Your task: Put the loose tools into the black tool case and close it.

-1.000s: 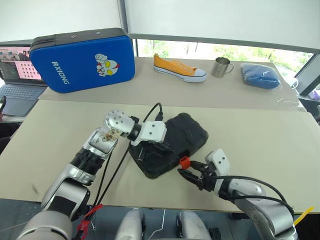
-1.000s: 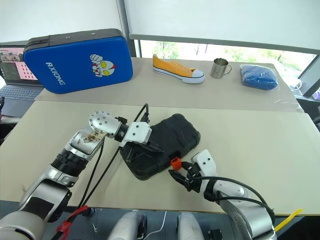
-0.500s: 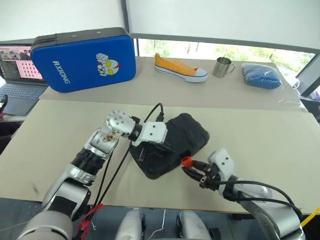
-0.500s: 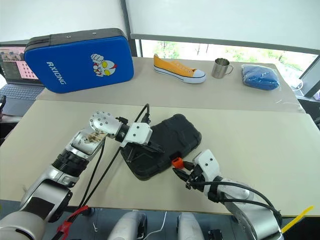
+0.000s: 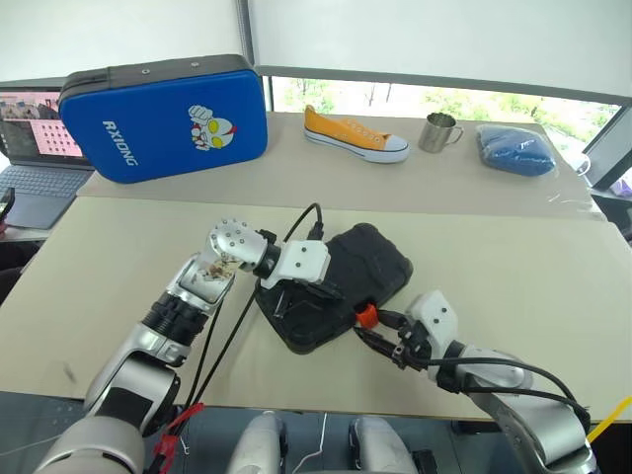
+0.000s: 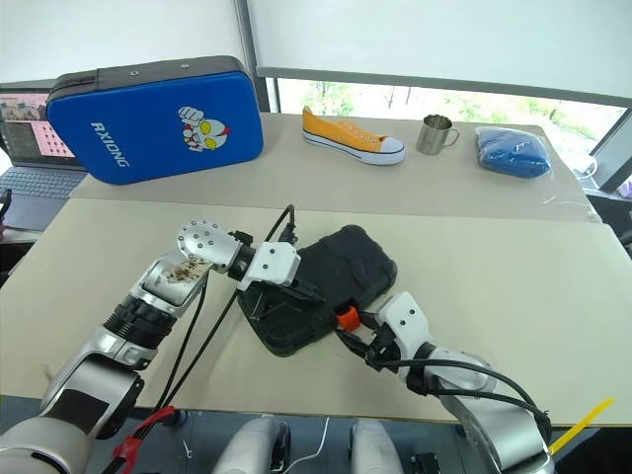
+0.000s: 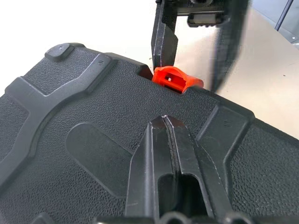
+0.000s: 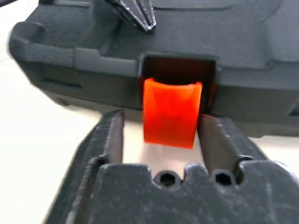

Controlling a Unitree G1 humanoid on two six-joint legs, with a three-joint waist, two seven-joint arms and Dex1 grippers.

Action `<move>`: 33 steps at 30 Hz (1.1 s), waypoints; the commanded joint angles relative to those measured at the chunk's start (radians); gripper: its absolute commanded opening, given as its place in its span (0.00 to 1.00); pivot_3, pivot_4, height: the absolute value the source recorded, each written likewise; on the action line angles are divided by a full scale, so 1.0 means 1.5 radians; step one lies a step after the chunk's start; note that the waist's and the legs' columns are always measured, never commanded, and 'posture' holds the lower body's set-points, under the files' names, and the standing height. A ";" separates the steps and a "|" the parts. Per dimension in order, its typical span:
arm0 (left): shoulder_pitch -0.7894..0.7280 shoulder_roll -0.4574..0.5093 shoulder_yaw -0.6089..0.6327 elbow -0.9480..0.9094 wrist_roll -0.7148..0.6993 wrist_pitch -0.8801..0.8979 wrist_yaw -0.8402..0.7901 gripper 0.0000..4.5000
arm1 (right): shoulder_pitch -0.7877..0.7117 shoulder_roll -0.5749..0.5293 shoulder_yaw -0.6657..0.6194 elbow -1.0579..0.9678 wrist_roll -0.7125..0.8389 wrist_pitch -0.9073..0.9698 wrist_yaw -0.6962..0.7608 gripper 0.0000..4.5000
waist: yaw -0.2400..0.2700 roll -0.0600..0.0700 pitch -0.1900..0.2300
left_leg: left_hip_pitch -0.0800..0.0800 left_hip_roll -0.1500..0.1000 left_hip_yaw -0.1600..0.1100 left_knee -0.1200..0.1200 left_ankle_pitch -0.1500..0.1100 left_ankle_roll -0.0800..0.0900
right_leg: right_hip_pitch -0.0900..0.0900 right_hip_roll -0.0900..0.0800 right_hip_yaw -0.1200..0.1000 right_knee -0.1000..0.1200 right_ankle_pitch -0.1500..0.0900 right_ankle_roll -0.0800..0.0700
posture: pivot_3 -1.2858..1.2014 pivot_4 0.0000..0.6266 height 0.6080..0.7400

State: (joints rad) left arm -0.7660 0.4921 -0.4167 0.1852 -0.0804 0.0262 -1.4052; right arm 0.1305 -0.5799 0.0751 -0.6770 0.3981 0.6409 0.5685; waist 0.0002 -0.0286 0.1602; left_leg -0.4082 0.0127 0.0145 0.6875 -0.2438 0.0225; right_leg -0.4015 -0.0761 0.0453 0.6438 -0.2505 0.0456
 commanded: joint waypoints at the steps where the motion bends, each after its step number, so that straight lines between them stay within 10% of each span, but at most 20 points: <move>1: 0.018 0.009 -0.022 0.013 0.028 0.005 -0.003 0.00 | 0.033 -0.033 -0.053 -0.047 0.020 -0.021 0.033 0.59 | 0.000 0.000 0.000 | 0.000 0.000 0.000 0.000 0.000 0.000 | 0.000 0.000 0.000 0.000 0.000 0.000 | 0.52 0.24 0.99; 5: 0.016 0.006 -0.023 0.019 0.031 0.001 0.001 0.00 | 0.057 -0.047 -0.075 -0.035 0.024 -0.038 0.053 0.59 | 0.000 0.000 0.000 | 0.001 0.000 0.000 0.000 0.000 0.000 | 0.001 0.000 0.000 0.000 0.000 0.000 | 0.52 0.24 0.99; 13: 0.011 0.002 -0.024 0.023 0.032 -0.002 0.004 0.00 | 0.024 -0.029 -0.018 0.021 -0.014 -0.069 0.055 0.02 | -0.001 0.000 0.000 | 0.002 0.000 0.000 0.000 0.000 0.000 | 0.002 0.000 0.000 0.000 0.000 0.000 | 0.52 0.24 0.99; 33: 0.021 0.006 -0.026 0.008 0.034 0.002 0.012 0.00 | -0.127 0.027 0.065 0.086 -0.058 -0.036 0.036 0.02 | -0.007 0.000 0.000 | 0.001 0.000 0.000 0.000 0.000 0.000 | 0.000 0.000 0.000 0.000 0.000 0.000 | 0.52 0.24 0.99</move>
State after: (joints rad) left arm -0.7602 0.4903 -0.4169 0.1882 -0.0764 0.0234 -1.3856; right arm -0.0119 -0.5568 0.1932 -0.4993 0.2965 0.5966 0.6375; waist -0.0100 -0.0286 0.1600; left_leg -0.4065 0.0132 0.0144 0.6875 -0.2438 0.0225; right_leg -0.4009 -0.0753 0.0452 0.6449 -0.2504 0.0452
